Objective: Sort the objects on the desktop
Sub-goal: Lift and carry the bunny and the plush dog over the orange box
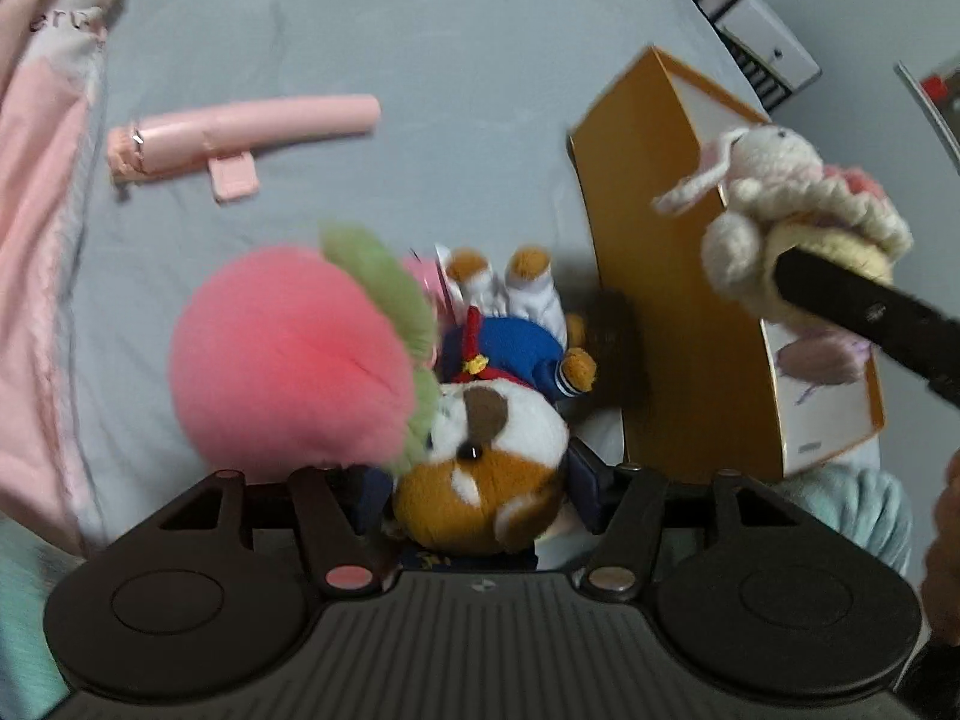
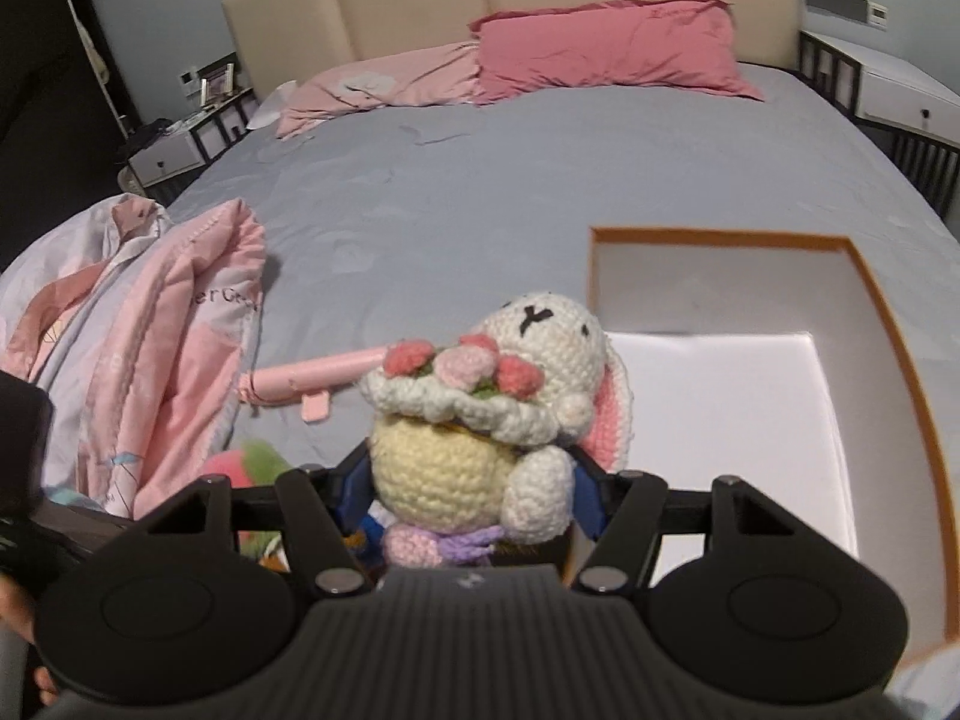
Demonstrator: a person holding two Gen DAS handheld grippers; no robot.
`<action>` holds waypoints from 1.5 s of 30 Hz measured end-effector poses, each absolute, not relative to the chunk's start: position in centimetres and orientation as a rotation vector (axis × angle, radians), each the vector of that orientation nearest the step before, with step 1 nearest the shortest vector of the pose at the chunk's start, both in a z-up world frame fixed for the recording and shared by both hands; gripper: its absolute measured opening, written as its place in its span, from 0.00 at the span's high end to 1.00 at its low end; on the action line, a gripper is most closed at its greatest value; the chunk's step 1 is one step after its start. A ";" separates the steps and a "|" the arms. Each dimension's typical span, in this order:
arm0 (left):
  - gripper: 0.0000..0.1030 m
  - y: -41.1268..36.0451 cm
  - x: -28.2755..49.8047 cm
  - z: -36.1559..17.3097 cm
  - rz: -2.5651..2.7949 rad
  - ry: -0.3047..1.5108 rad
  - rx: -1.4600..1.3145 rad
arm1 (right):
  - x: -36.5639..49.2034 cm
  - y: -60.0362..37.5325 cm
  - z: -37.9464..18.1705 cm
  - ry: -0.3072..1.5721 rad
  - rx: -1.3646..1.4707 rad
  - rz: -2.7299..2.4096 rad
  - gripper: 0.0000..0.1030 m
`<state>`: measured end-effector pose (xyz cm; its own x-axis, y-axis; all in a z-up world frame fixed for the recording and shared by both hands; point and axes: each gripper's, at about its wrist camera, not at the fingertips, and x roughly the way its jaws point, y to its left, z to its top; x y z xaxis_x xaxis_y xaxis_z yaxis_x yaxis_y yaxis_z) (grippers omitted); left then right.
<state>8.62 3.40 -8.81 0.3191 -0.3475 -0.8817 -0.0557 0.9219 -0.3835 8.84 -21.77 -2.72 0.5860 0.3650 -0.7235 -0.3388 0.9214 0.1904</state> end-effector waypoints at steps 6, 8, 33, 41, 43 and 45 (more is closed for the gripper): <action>0.31 1.9 6.3 -7.9 -0.216 1.181 -0.262 | 7.2 -22.8 -3.4 0.853 0.049 0.382 0.36; 0.31 1.5 5.9 -8.0 -0.225 1.161 -0.236 | 6.8 -22.9 -3.4 0.851 0.057 0.390 0.36; 0.44 1.5 4.9 -1.0 -0.303 0.951 -0.307 | 5.2 -26.5 -2.4 0.804 0.069 0.288 0.36; 0.44 -0.9 7.6 3.0 -0.386 0.837 -0.318 | 6.2 -28.9 -0.7 0.763 0.053 0.326 0.36; 0.44 -2.4 8.5 3.1 -0.426 0.839 -0.309 | 6.7 -29.6 -0.3 0.764 0.031 0.350 0.36; 0.44 -4.2 9.3 2.7 -0.463 0.858 -0.296 | 7.3 -30.5 0.0 0.772 -0.010 0.377 0.36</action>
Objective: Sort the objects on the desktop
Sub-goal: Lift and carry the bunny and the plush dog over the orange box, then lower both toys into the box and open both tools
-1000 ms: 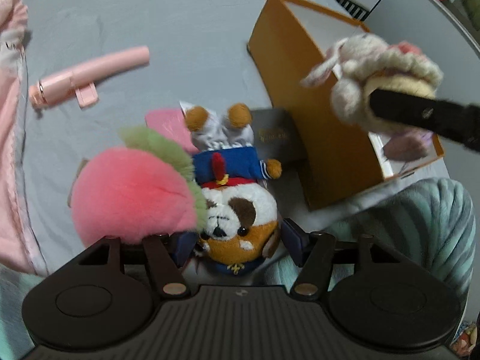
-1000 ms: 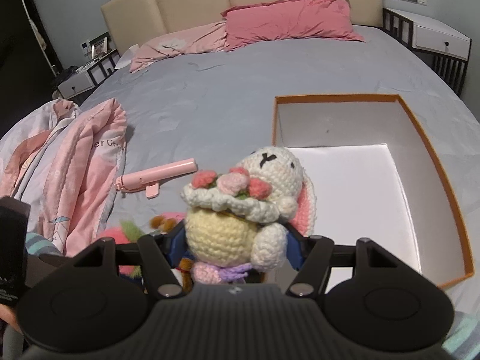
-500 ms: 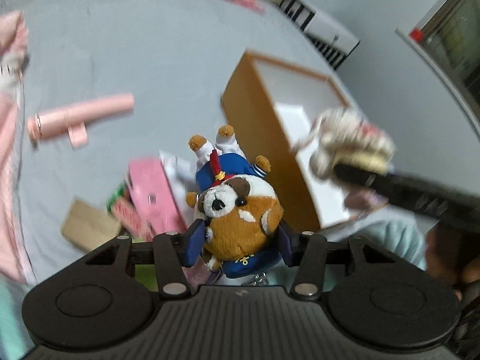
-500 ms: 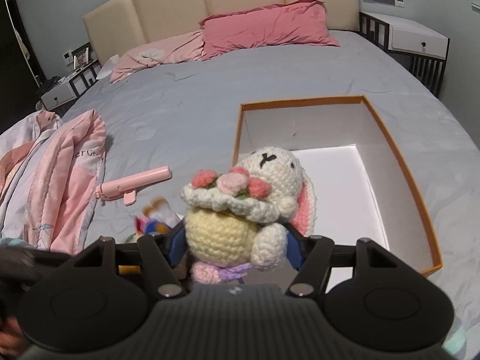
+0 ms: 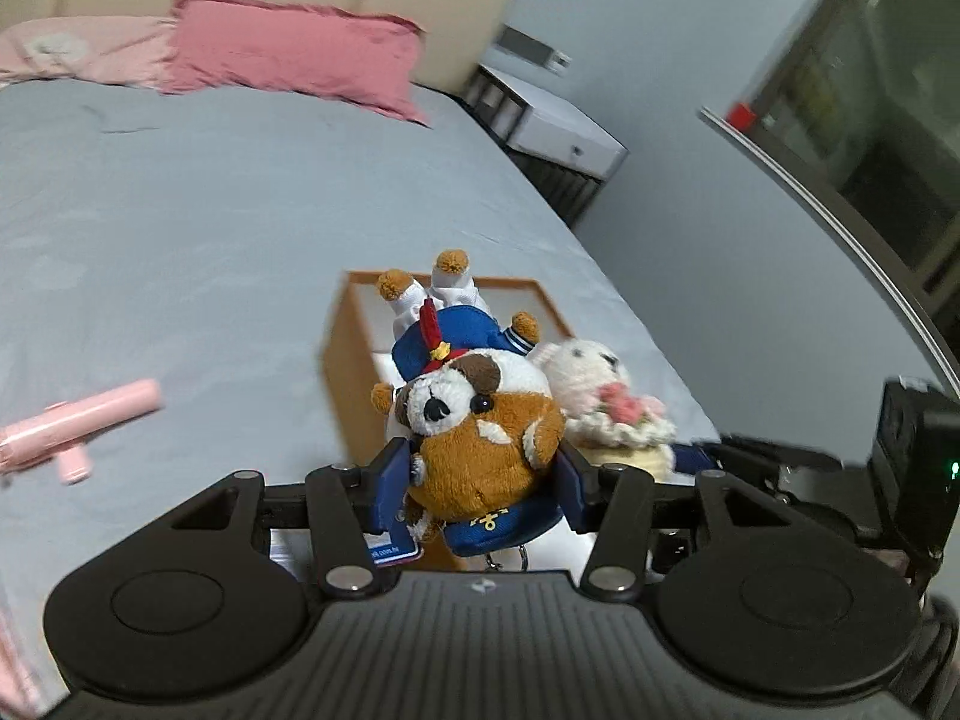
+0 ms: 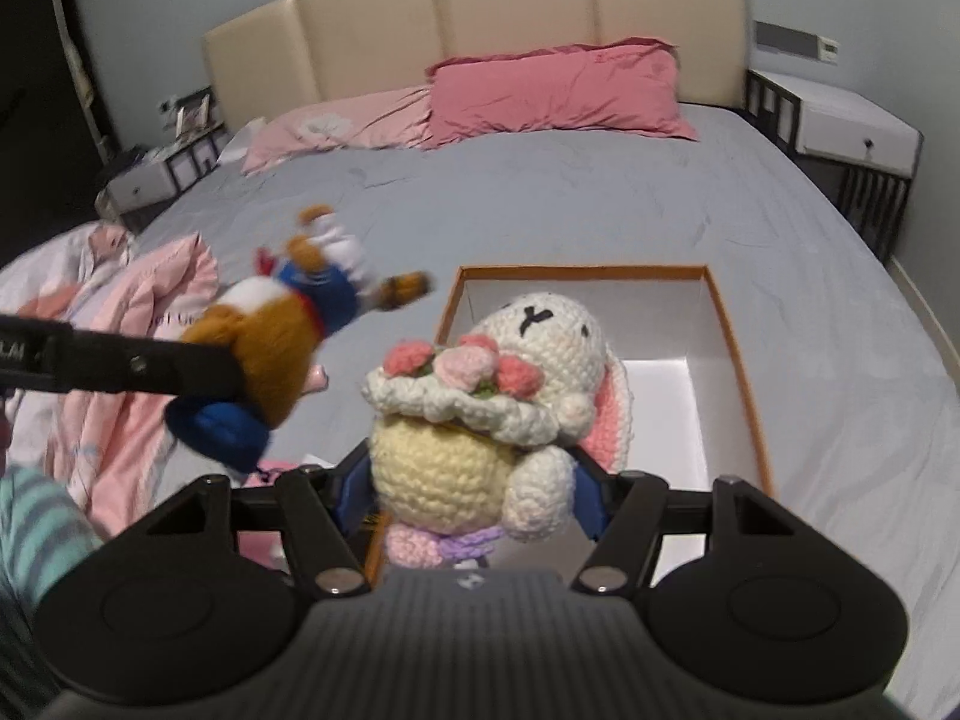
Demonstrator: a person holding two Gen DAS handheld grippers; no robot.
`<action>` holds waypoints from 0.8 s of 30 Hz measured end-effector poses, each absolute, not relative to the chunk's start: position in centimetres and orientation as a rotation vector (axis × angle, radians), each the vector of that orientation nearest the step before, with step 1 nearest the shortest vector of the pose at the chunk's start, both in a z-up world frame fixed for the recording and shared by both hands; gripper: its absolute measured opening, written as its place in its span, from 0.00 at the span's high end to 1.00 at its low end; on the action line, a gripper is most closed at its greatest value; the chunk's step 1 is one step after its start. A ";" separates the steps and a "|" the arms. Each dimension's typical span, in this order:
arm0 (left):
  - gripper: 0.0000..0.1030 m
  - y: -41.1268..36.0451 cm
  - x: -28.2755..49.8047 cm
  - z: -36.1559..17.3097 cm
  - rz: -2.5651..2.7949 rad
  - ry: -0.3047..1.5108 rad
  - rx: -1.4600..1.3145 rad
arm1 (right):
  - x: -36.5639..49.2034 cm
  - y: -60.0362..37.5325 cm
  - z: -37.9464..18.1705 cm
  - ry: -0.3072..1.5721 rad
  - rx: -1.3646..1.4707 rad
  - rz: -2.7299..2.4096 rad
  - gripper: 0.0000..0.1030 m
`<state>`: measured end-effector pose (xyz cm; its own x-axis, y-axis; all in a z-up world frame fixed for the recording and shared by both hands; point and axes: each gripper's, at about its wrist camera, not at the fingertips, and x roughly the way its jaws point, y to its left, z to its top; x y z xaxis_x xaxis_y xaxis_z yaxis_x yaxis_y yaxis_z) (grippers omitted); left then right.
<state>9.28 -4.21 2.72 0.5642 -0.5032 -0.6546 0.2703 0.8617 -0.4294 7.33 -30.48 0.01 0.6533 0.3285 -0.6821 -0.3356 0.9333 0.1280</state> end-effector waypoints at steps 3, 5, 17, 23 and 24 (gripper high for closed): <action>0.44 -7.0 10.7 1.3 -0.489 0.924 -0.280 | 8.2 -31.7 -0.3 0.811 -0.091 0.390 0.36; 0.44 -8.9 11.5 0.1 -0.487 0.968 -0.251 | 8.7 -32.6 -1.1 0.856 -0.141 0.404 0.36; 0.44 -17.2 13.2 -6.2 -0.472 1.199 0.141 | 13.2 -35.4 -7.8 1.121 -0.260 0.577 0.36; 0.42 -18.9 14.6 -7.8 -0.482 1.284 0.252 | 14.5 -34.3 -9.9 1.183 -0.364 0.687 0.36; 0.42 -19.0 14.8 -7.9 -0.483 1.290 0.259 | 14.8 -34.3 -10.2 1.198 -0.368 0.701 0.36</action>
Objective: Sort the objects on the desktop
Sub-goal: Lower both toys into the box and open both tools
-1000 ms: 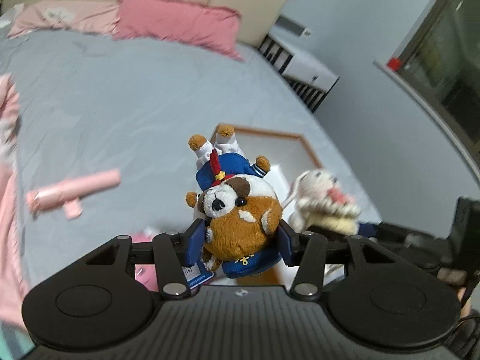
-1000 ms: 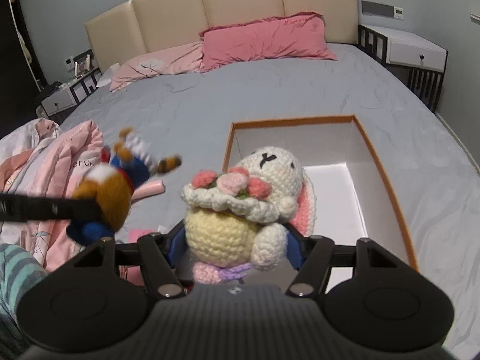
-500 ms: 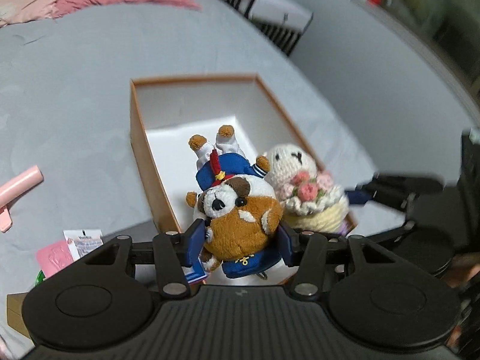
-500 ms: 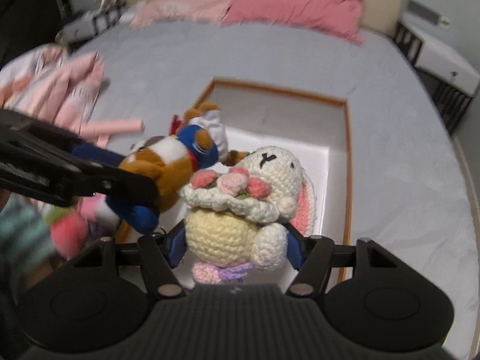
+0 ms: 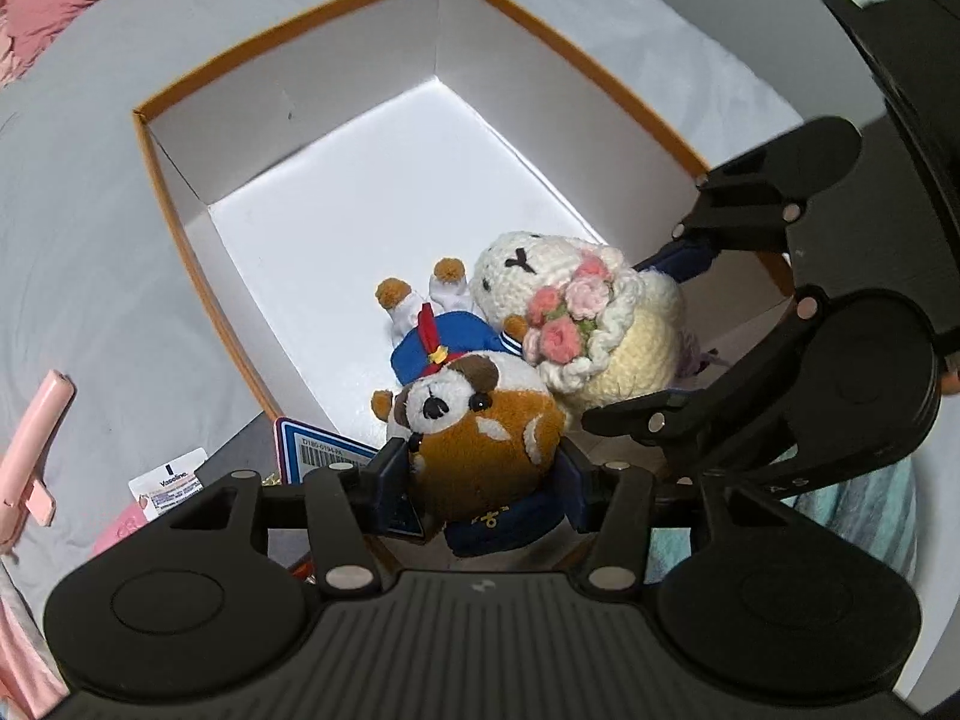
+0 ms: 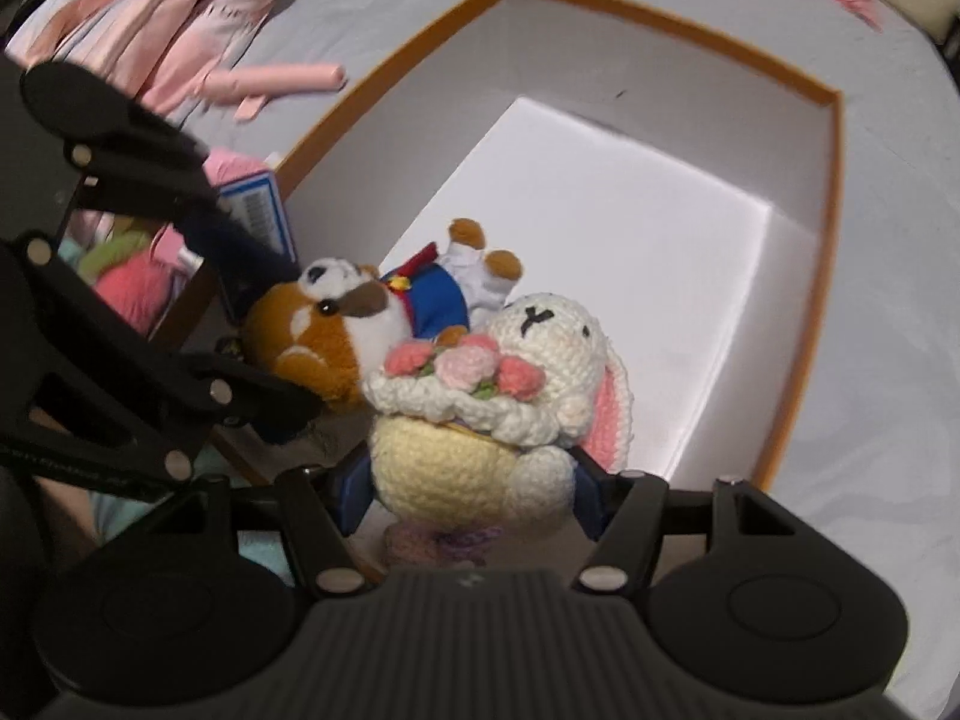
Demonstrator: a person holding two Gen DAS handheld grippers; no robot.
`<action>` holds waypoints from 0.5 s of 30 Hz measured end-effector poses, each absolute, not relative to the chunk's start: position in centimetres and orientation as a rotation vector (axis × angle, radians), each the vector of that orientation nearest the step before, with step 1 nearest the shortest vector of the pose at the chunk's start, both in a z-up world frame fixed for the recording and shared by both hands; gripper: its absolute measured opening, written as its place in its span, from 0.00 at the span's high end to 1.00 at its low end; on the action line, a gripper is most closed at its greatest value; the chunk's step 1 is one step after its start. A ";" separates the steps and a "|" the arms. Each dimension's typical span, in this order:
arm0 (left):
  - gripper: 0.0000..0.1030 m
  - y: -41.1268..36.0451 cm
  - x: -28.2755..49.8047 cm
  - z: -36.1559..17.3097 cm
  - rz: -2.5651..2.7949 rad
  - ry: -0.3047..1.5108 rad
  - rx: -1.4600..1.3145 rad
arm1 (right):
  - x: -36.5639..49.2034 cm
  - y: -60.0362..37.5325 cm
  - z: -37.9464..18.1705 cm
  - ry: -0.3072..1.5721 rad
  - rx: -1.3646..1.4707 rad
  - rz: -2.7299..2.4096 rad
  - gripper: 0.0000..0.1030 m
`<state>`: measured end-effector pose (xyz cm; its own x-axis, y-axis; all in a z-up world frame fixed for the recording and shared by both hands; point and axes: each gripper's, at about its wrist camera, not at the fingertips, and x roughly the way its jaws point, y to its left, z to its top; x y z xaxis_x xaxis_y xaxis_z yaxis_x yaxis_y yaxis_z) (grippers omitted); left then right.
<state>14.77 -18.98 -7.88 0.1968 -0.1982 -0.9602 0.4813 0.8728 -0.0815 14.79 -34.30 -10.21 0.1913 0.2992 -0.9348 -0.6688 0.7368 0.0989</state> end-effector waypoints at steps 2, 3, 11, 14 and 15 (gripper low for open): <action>0.42 -19.3 15.3 -8.1 -0.488 1.295 0.282 | 15.5 -34.3 -10.7 1.227 -0.365 0.733 0.35; 0.42 -19.4 15.4 -8.3 -0.492 1.298 0.294 | 16.0 -34.2 -10.9 1.241 -0.364 0.751 0.33; 0.36 -18.5 15.3 -7.7 -0.553 1.308 0.264 | 17.5 -33.7 -12.0 1.326 -0.371 0.785 0.31; 0.36 -18.3 15.2 -7.4 -0.568 1.315 0.223 | 17.8 -33.7 -11.8 1.335 -0.344 0.786 0.28; 0.36 -18.1 15.0 -7.1 -0.569 1.302 0.216 | 17.7 -33.7 -11.6 1.338 -0.338 0.791 0.26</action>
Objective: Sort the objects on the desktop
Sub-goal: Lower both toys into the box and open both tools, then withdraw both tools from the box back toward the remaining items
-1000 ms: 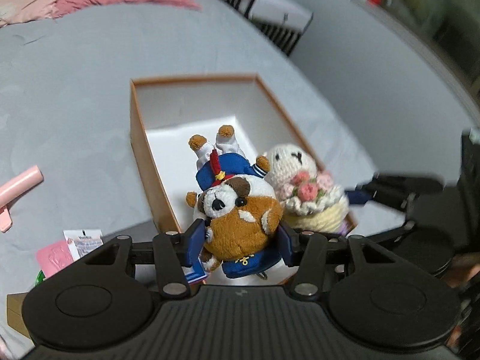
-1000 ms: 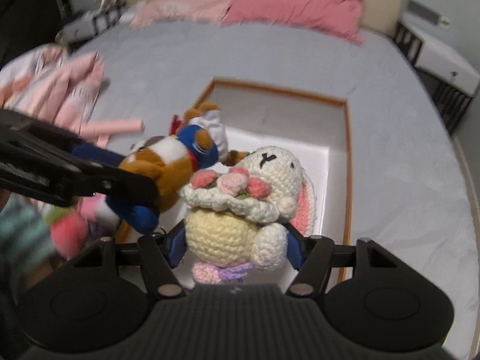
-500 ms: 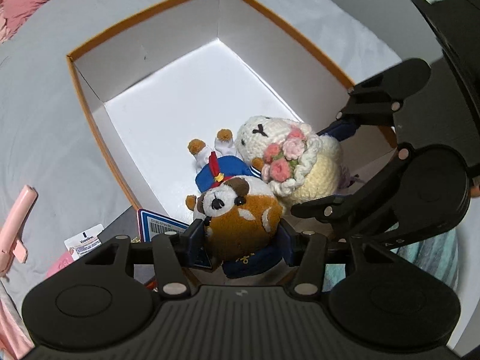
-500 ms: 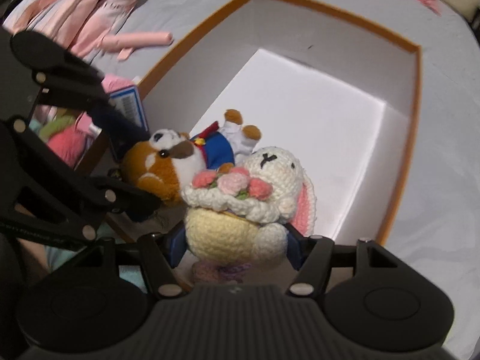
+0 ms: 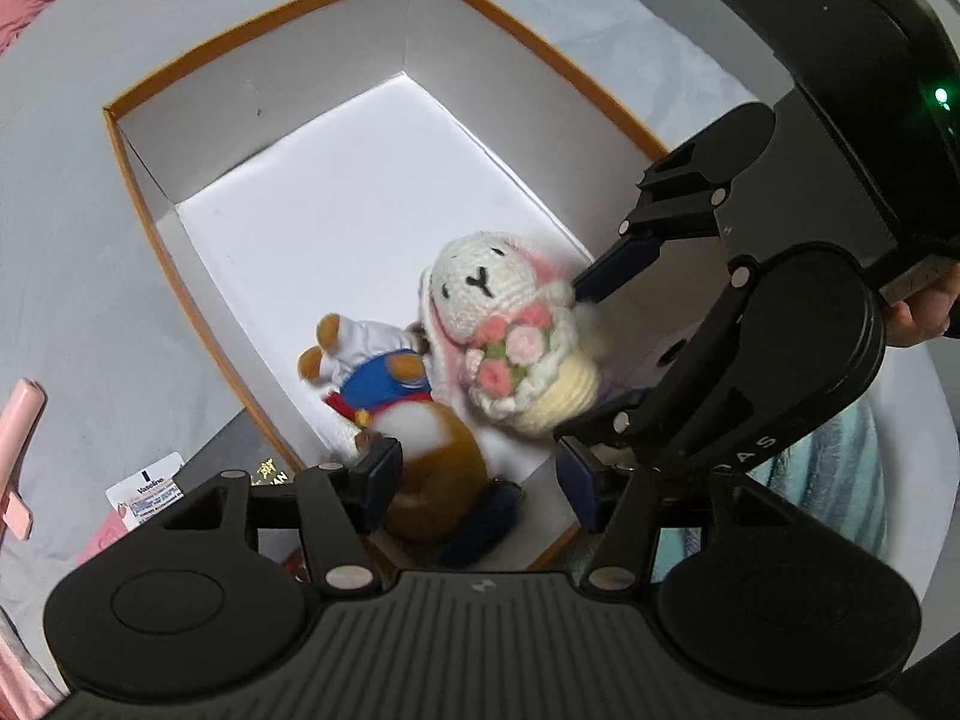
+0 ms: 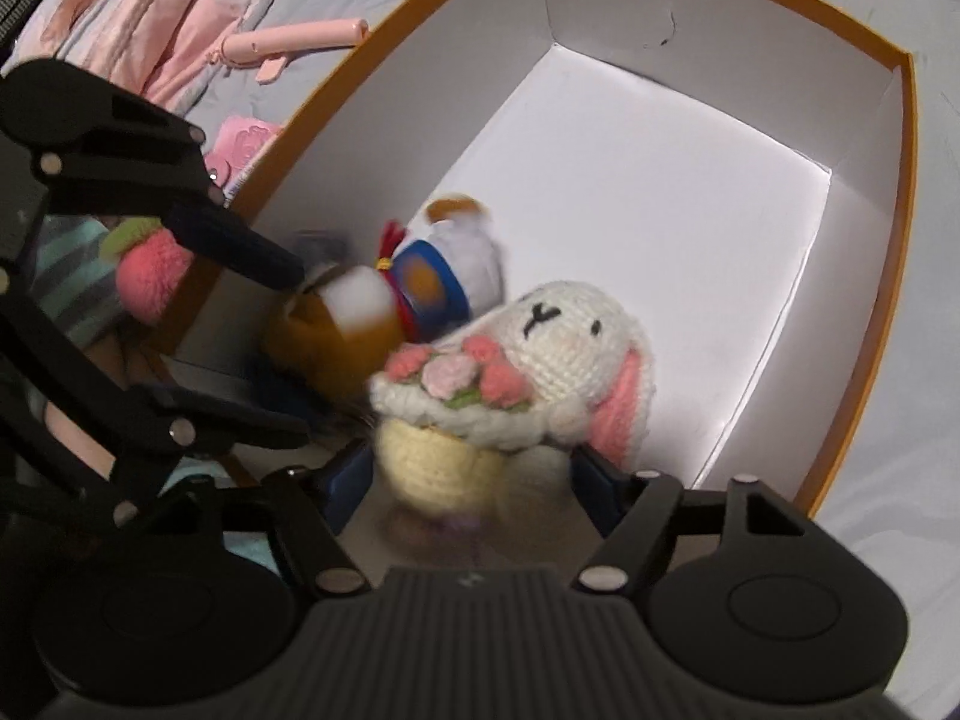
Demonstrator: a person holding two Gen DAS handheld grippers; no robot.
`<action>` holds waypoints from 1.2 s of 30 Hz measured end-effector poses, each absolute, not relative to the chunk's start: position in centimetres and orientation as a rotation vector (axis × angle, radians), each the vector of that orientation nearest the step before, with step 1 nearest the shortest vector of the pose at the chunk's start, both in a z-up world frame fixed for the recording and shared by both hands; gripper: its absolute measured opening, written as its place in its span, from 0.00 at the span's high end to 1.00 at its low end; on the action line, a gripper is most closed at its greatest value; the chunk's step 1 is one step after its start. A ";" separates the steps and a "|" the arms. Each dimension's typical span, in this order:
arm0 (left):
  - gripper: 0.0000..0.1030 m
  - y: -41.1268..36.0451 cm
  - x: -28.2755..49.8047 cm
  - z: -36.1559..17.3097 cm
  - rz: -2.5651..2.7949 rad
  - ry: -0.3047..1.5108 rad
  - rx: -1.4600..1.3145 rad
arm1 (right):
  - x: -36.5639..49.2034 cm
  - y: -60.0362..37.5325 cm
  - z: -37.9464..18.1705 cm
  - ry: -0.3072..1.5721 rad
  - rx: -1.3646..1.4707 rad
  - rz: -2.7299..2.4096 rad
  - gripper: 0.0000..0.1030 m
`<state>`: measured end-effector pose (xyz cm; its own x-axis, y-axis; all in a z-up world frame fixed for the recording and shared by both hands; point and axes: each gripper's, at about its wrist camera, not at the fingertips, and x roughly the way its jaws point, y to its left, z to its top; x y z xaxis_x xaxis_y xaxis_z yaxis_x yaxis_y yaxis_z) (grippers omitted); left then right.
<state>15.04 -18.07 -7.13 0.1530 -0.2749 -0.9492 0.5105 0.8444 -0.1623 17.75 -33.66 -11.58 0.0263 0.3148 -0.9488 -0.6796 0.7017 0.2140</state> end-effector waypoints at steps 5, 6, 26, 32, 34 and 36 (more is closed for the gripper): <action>0.36 -15.3 13.9 -4.4 -0.567 1.193 0.101 | 17.6 -33.4 -11.0 1.325 -0.362 0.751 0.27; 0.36 -14.6 13.7 -3.8 -0.550 1.171 0.076 | 17.6 -33.3 -11.0 1.322 -0.362 0.743 0.28; 0.82 -10.0 14.6 -8.3 -0.416 1.252 -0.173 | 17.3 -31.1 -12.8 1.284 -0.297 0.815 0.49; 0.84 -9.4 14.5 -8.4 -0.403 1.246 -0.179 | 17.3 -30.1 -13.1 1.297 -0.295 0.855 0.49; 0.84 -9.5 14.1 -7.7 -0.413 1.230 -0.173 | 17.3 -30.1 -12.9 1.303 -0.295 0.846 0.47; 0.83 -9.2 13.7 -6.7 -0.430 1.207 -0.170 | 17.1 -30.0 -12.7 1.298 -0.306 0.823 0.45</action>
